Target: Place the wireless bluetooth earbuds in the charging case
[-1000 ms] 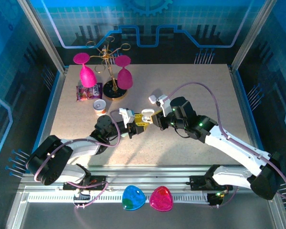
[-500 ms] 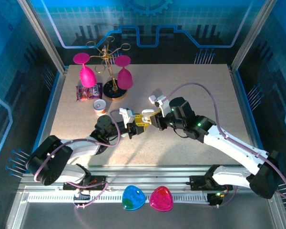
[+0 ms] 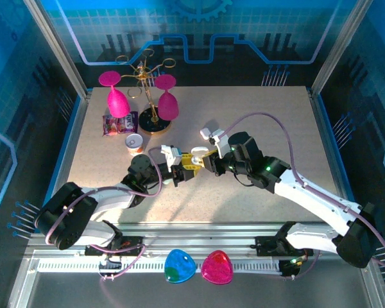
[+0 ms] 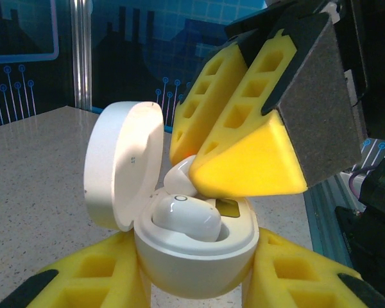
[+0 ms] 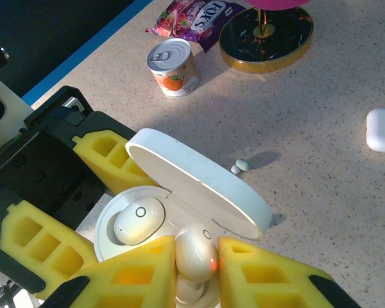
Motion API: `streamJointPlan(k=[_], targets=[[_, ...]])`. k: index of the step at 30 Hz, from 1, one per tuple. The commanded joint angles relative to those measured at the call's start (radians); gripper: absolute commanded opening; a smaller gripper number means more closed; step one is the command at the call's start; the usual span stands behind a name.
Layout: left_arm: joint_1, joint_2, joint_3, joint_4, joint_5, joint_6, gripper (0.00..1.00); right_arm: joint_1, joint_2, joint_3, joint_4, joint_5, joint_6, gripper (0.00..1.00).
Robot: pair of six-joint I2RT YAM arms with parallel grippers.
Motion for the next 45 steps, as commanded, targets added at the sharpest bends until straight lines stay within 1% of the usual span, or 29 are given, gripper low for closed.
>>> streamJointPlan(k=[1, 10, 12, 13, 20, 23, 25, 30, 36, 43, 45], targets=[[-0.001, -0.027, 0.028, 0.029, 0.007, -0.003, 0.23, 0.004, -0.018, -0.008, 0.011, -0.014, 0.008, 0.21], [-0.002, -0.021, 0.029, 0.036, 0.005, -0.003, 0.23, 0.003, -0.031, -0.037, 0.082, -0.021, 0.031, 0.23], [-0.001, -0.021, 0.028, 0.038, 0.003, -0.003, 0.23, 0.005, -0.035, -0.044, 0.09, -0.023, 0.036, 0.31], [-0.002, -0.022, 0.026, 0.039, 0.002, -0.004, 0.23, 0.004, -0.039, -0.046, 0.089, -0.021, 0.037, 0.34], [-0.002, -0.025, 0.021, 0.04, -0.001, -0.002, 0.23, 0.003, -0.112, -0.05, 0.082, 0.029, 0.047, 0.4], [-0.002, -0.026, 0.021, 0.042, 0.001, -0.003, 0.23, 0.002, -0.143, -0.087, 0.087, 0.04, 0.053, 0.43], [-0.002, -0.025, 0.022, 0.043, 0.0, -0.003, 0.23, -0.005, -0.152, -0.095, 0.083, 0.046, 0.062, 0.42], [-0.002, -0.028, 0.024, 0.044, 0.006, -0.004, 0.23, -0.028, -0.134, -0.097, 0.044, 0.034, 0.07, 0.32], [-0.002, -0.024, 0.02, 0.039, 0.014, 0.024, 0.23, -0.035, -0.145, -0.087, 0.05, 0.012, 0.076, 0.34], [-0.002, -0.005, -0.012, 0.068, 0.054, 0.144, 0.22, -0.065, -0.162, -0.062, 0.076, -0.042, 0.094, 0.47], [-0.002, -0.008, -0.014, 0.067, 0.078, 0.167, 0.22, -0.078, -0.143, -0.019, 0.068, -0.047, 0.107, 0.51]])
